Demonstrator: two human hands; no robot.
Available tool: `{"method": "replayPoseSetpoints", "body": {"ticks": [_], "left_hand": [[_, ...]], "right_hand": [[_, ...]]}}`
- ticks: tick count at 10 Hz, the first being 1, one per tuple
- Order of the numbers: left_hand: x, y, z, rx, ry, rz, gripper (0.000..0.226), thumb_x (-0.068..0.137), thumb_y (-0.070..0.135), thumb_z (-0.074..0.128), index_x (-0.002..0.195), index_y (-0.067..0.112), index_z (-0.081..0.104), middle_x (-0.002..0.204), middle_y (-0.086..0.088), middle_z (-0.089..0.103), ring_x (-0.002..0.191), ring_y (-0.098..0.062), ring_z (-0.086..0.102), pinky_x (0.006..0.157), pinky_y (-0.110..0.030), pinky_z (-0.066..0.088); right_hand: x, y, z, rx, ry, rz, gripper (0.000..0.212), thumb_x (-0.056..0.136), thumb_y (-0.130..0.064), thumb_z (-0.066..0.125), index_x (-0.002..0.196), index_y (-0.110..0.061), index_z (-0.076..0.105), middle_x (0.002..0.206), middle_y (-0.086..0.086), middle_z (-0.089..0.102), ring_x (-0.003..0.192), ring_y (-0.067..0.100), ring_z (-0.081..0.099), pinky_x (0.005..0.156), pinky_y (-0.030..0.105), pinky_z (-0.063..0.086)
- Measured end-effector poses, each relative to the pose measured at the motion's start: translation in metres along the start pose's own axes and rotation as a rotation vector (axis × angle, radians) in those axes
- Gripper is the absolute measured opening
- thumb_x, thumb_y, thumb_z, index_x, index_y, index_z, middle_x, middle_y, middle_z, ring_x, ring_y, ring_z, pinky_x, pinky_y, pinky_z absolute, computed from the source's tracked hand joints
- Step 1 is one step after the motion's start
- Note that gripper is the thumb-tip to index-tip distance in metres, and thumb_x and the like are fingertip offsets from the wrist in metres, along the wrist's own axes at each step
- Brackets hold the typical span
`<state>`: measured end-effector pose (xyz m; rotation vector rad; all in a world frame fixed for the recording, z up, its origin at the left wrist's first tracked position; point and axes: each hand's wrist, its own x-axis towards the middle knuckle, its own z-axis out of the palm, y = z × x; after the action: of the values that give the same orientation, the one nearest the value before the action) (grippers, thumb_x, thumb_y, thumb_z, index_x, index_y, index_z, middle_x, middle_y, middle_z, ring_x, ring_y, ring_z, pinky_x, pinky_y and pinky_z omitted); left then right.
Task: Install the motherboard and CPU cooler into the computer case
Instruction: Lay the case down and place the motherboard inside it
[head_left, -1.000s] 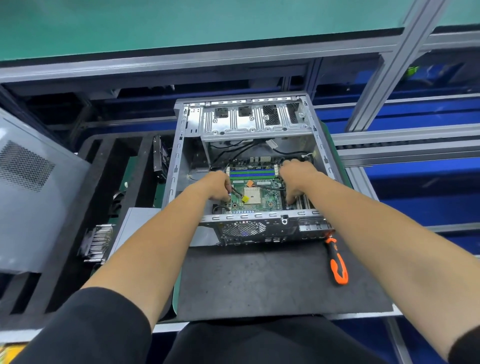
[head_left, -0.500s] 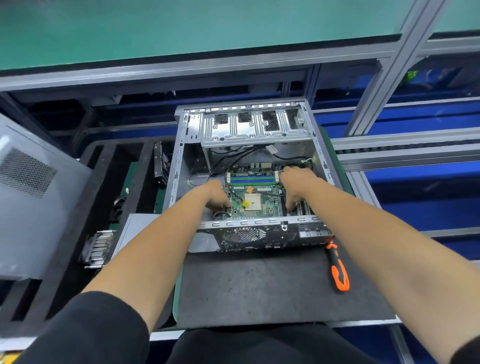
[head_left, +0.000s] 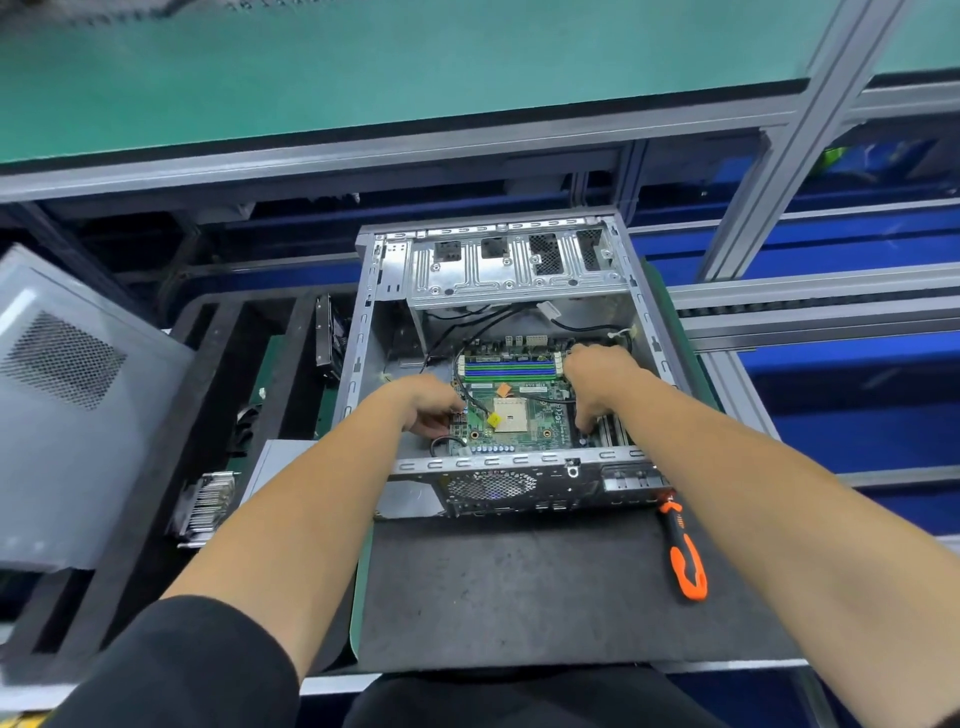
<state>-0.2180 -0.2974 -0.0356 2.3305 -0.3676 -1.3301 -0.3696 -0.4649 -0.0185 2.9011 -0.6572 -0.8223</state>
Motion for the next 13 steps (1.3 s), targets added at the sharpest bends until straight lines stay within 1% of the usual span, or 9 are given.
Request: {"method": "replayPoseSetpoints", "body": {"ticks": [1, 2, 4, 5, 8, 10, 11, 12, 13], "left_hand": [[-0.001, 0.000, 0.000, 0.035, -0.014, -0.017, 0.017, 0.096, 0.024, 0.054, 0.087, 0.010, 0.052, 0.073, -0.004, 0.054, 0.057, -0.012, 0.054, 0.041, -0.017, 0.048], [0.000, -0.001, 0.001, 0.054, -0.023, -0.025, 0.017, 0.097, 0.023, 0.052, 0.086, 0.009, 0.052, 0.072, -0.005, 0.054, 0.057, -0.012, 0.053, 0.051, -0.021, 0.052], [0.003, -0.002, 0.003, 0.068, -0.011, -0.010, 0.017, 0.098, 0.017, 0.050, 0.087, 0.005, 0.053, 0.073, -0.007, 0.058, 0.054, -0.013, 0.057, 0.051, -0.022, 0.053], [0.005, -0.003, 0.003, 0.060, 0.013, 0.019, 0.016, 0.098, 0.013, 0.048, 0.083, 0.006, 0.050, 0.075, -0.007, 0.056, 0.057, -0.012, 0.056, 0.062, -0.023, 0.054], [0.009, -0.004, 0.005, 0.198, 0.049, 0.055, 0.019, 0.095, 0.005, 0.039, 0.078, 0.005, 0.047, 0.078, -0.012, 0.050, 0.068, -0.022, 0.050, 0.071, -0.032, 0.044], [0.006, -0.003, 0.009, 0.328, 0.052, 0.048, 0.015, 0.094, 0.003, 0.036, 0.082, 0.004, 0.045, 0.090, -0.017, 0.045, 0.078, -0.028, 0.045, 0.071, -0.034, 0.040], [0.010, -0.003, 0.010, 0.353, 0.101, 0.064, 0.023, 0.095, 0.008, 0.045, 0.072, 0.007, 0.049, 0.076, -0.009, 0.053, 0.066, -0.022, 0.052, 0.073, -0.032, 0.048], [0.010, -0.003, 0.009, 0.373, 0.143, 0.068, 0.030, 0.094, 0.012, 0.050, 0.064, 0.011, 0.048, 0.067, -0.003, 0.052, 0.062, -0.017, 0.052, 0.071, -0.030, 0.051], [0.008, -0.003, 0.010, 0.385, 0.146, 0.060, 0.031, 0.095, 0.011, 0.050, 0.064, 0.011, 0.047, 0.066, -0.002, 0.051, 0.057, -0.014, 0.050, 0.058, -0.024, 0.046]], "right_hand": [[0.000, 0.000, -0.001, -0.008, 0.012, -0.005, 0.060, 0.059, -0.041, 0.084, 0.105, -0.011, 0.061, 0.105, 0.004, 0.052, 0.092, 0.024, 0.058, 0.066, 0.035, 0.045], [0.000, 0.000, -0.002, -0.008, 0.022, -0.011, 0.061, 0.059, -0.041, 0.084, 0.108, -0.011, 0.061, 0.101, 0.003, 0.047, 0.091, 0.024, 0.054, 0.068, 0.036, 0.045], [-0.001, 0.002, -0.002, -0.019, 0.060, -0.019, 0.067, 0.062, -0.043, 0.082, 0.116, -0.011, 0.058, 0.116, 0.007, 0.052, 0.103, 0.026, 0.055, 0.076, 0.037, 0.046], [-0.001, 0.002, -0.003, 0.012, 0.076, -0.009, 0.061, 0.062, -0.042, 0.082, 0.110, -0.012, 0.059, 0.114, 0.007, 0.052, 0.098, 0.024, 0.053, 0.076, 0.037, 0.045], [0.004, 0.000, 0.003, -0.004, 0.055, 0.005, 0.066, 0.067, -0.042, 0.080, 0.120, -0.011, 0.057, 0.124, 0.009, 0.049, 0.112, 0.027, 0.051, 0.093, 0.044, 0.046], [0.004, -0.001, 0.006, -0.021, 0.048, -0.013, 0.079, 0.066, -0.043, 0.082, 0.129, -0.008, 0.049, 0.127, 0.010, 0.045, 0.118, 0.027, 0.046, 0.095, 0.043, 0.044], [0.003, -0.001, 0.003, -0.041, 0.068, -0.022, 0.069, 0.068, -0.042, 0.081, 0.123, -0.010, 0.055, 0.122, 0.008, 0.050, 0.112, 0.026, 0.051, 0.092, 0.040, 0.046], [0.002, -0.002, 0.002, -0.050, 0.083, -0.028, 0.062, 0.067, -0.042, 0.081, 0.117, -0.012, 0.058, 0.116, 0.007, 0.052, 0.106, 0.024, 0.054, 0.087, 0.038, 0.047], [0.002, -0.001, 0.001, -0.036, 0.080, -0.037, 0.055, 0.067, -0.041, 0.080, 0.110, -0.013, 0.059, 0.113, 0.006, 0.051, 0.103, 0.023, 0.053, 0.084, 0.037, 0.046]]}}
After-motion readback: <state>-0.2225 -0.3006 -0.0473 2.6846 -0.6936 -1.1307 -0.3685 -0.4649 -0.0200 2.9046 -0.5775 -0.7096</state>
